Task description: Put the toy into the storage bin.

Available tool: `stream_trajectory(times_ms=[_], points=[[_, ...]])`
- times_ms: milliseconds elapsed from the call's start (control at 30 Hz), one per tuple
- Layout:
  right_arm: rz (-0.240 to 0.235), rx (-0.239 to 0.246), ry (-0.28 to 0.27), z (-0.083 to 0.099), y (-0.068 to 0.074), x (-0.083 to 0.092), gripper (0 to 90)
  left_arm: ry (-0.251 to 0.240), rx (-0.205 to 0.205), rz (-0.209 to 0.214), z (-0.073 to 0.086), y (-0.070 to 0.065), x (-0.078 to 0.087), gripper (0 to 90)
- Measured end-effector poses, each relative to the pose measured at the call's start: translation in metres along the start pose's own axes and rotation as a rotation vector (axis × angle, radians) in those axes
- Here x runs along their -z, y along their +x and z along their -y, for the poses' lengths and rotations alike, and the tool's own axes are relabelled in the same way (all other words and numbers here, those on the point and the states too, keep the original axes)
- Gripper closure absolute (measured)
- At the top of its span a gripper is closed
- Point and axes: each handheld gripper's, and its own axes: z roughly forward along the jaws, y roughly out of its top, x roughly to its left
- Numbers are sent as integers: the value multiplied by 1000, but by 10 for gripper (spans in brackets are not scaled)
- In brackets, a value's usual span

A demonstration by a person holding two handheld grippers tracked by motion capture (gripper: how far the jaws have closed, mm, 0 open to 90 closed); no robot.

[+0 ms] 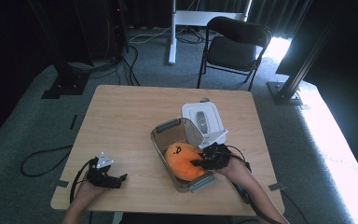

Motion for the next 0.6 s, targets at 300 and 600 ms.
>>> stream_trajectory(times_ms=[300, 600], points=[[-2, 6, 35, -4, -1, -4, 703, -1, -1, -1, 0, 0, 0, 10], [23, 26, 79, -9, 2, -13, 696, -1, -1, -1, 0, 0, 0, 10]])
